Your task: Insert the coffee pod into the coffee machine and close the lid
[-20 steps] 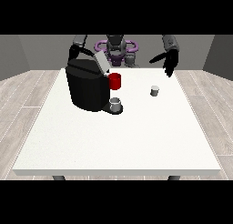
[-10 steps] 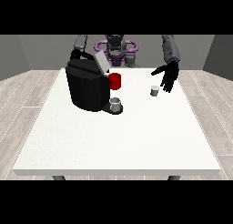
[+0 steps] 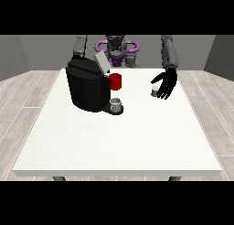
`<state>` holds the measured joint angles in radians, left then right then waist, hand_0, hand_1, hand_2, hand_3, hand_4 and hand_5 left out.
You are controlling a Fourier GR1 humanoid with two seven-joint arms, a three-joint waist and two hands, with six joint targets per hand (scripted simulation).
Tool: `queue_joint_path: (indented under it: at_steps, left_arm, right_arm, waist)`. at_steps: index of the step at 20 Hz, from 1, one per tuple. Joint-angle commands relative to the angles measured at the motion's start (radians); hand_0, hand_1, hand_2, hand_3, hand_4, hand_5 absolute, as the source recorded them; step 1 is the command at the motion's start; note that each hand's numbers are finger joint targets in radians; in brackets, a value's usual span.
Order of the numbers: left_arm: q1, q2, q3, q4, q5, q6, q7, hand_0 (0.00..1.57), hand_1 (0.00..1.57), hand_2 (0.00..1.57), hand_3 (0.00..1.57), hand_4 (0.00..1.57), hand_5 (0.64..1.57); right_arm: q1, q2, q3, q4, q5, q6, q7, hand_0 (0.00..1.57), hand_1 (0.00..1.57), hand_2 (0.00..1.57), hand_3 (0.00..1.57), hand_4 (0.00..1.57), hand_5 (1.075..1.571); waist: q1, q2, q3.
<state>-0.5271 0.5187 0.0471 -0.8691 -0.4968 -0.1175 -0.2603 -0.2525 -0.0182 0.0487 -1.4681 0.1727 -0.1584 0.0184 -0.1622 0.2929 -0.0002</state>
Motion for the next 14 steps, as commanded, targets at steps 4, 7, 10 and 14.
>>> queue_joint_path:
  at_steps: [4,7,10,14]
  left_arm:
    - [-0.034,-0.053,-0.075,0.042,-0.144,0.133,-0.026,1.07,1.07,1.13,0.93,0.46,1.571]
    - [-0.075,-0.010,-0.095,0.085,-0.203,0.111,0.002,0.92,0.92,1.02,0.84,0.41,1.571]
    - [-0.091,-0.013,-0.111,0.109,-0.245,0.140,-0.022,0.83,0.83,1.00,0.86,0.34,1.571]
    - [-0.036,0.019,-0.150,0.176,-0.305,0.096,-0.030,0.76,0.76,0.93,0.77,0.35,1.571]
  right_arm:
    - [0.032,0.017,0.034,0.064,0.023,-0.022,-0.057,0.00,0.00,0.00,0.00,0.00,1.571]
    - [0.010,0.018,0.079,0.073,0.010,-0.055,-0.011,0.00,0.00,0.00,0.00,0.00,1.571]
    - [-0.087,-0.004,-0.031,0.099,-0.045,0.018,-0.049,0.00,0.00,0.00,0.00,0.00,1.571]
    - [0.038,0.013,0.031,0.091,-0.005,0.016,-0.064,0.00,0.00,0.00,0.00,0.00,1.571]
  waist:
    - [-0.012,-0.016,0.0002]
    - [-0.007,-0.022,0.0002]
    - [-0.010,0.046,0.0003]
    - [-0.016,-0.036,0.0001]
